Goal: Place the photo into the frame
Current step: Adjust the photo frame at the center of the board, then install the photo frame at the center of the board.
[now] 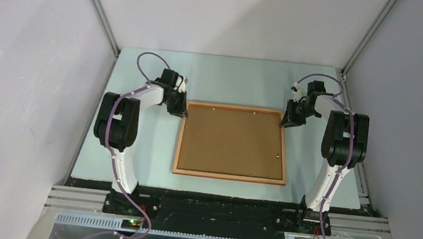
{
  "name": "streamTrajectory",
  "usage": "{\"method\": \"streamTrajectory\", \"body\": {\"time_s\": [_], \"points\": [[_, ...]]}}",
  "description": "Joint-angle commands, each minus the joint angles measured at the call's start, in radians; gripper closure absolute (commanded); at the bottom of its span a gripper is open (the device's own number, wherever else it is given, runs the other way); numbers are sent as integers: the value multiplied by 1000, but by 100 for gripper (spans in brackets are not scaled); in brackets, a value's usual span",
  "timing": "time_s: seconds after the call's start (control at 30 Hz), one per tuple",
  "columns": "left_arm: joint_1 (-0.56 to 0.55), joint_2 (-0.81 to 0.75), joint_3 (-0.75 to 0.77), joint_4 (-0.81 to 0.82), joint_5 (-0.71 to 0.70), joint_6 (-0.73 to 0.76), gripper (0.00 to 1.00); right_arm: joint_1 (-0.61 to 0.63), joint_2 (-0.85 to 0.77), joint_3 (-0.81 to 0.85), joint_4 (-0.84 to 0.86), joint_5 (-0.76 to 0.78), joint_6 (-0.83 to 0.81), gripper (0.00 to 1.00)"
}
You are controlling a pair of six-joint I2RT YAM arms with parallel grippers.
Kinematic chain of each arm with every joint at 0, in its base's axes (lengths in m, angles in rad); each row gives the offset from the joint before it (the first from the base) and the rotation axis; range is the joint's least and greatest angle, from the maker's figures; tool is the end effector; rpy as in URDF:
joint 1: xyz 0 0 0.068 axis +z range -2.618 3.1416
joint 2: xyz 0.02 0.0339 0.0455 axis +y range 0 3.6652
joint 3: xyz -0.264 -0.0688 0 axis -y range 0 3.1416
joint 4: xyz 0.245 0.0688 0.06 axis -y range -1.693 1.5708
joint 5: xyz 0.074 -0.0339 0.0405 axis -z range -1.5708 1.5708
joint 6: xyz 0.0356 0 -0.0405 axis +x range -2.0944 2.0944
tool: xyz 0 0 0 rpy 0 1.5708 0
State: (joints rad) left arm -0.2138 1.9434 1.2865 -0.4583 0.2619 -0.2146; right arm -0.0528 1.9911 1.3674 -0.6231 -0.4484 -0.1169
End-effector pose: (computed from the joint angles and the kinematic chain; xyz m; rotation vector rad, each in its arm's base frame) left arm 0.3835 -0.0927 0.1600 0.0817 2.7119 -0.4826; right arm 0.3957 -0.0055 0.1596 -0.1889 2.7213 0.5816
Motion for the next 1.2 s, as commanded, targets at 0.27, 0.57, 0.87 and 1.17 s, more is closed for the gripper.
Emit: {"method": "streamTrajectory", "body": {"time_s": [0.27,0.57,0.87,1.17], "points": [[-11,-13,-35,2,25,-18,100,-12,-58,-5,-11,-26,-49,75],[-10,-12,-70,8,52,-64,100,-19,-96,-5,-38,-31,-74,51],[-11,-1,-82,30,68,-82,100,-8,-222,-146,-87,13,-140,43],[-10,-2,-83,36,66,-74,100,66,-387,-322,-105,84,-180,41]]}}
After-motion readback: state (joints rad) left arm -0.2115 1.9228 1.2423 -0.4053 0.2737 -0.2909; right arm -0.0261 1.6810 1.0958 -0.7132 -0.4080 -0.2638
